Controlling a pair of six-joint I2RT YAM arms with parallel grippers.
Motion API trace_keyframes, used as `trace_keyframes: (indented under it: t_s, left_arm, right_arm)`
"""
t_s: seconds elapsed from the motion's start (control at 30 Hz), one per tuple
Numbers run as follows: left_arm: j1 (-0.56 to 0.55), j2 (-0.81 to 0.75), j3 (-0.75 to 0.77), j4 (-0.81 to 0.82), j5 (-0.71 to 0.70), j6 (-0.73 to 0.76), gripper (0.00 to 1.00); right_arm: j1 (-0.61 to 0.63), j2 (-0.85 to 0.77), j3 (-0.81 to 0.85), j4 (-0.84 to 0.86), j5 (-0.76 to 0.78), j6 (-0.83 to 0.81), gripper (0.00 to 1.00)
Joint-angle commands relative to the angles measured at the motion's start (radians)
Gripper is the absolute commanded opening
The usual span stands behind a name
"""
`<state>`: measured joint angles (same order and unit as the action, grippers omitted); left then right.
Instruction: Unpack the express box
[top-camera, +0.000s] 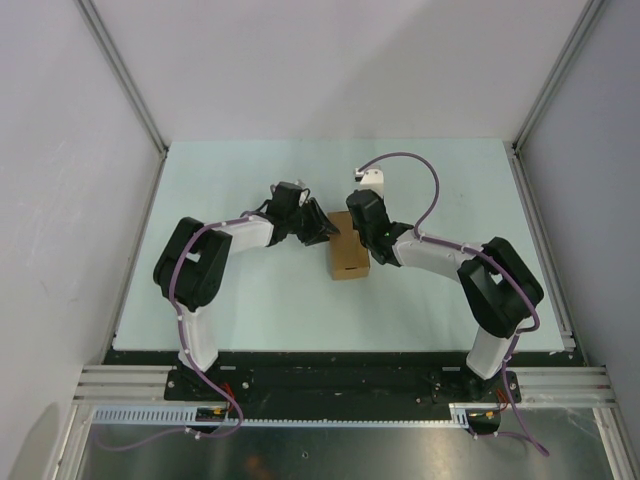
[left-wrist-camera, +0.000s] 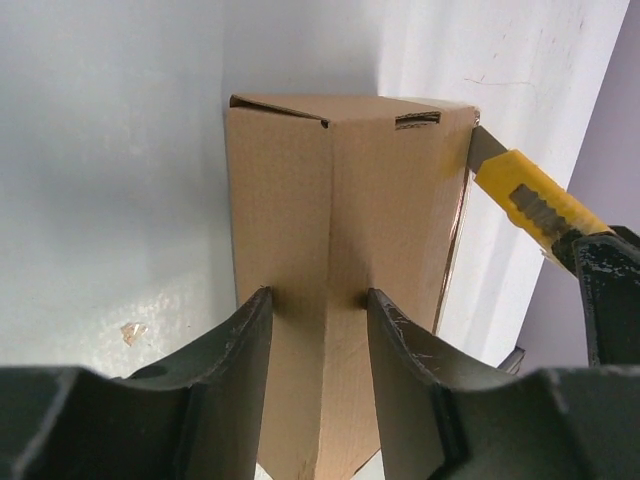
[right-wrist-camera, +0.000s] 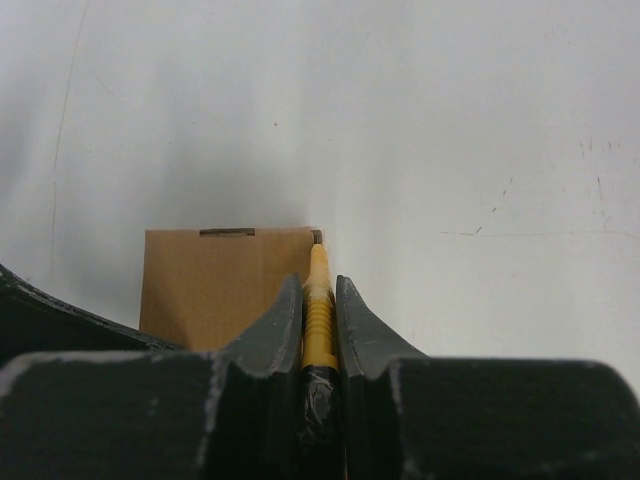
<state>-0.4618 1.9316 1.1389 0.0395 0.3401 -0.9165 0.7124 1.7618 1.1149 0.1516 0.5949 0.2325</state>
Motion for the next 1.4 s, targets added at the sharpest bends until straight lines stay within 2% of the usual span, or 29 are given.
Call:
trace_keyframes:
  t_s: [0.0,0.43,0.8,1.13,1.37]
  left_arm:
    - [0.002,-0.002,-0.021,-0.012,-0.032,-0.038,0.45]
    - [0.003,0.015,-0.021,-0.076,-0.062,-0.091,0.42]
    - [0.003,0.035,-0.025,-0.101,-0.07,-0.128,0.4]
    - [0.003,0.038,-0.027,-0.102,-0.067,-0.133,0.4]
    - [0.003,0.03,-0.03,-0.11,-0.085,-0.14,0.39]
  right_arm:
    - [0.01,-0.022,0.014,-0.053,0.032,0.016,0.0]
    - [0.03,-0.073,0.016,-0.149,0.054,0.068,0.0]
    - [0.053,-0.116,0.013,-0.294,0.043,0.122,0.0]
    - [0.067,-0.176,-0.043,-0.366,-0.021,0.168,0.0]
    - [0.075,-0.245,-0.044,-0.477,-0.063,0.238,0.0]
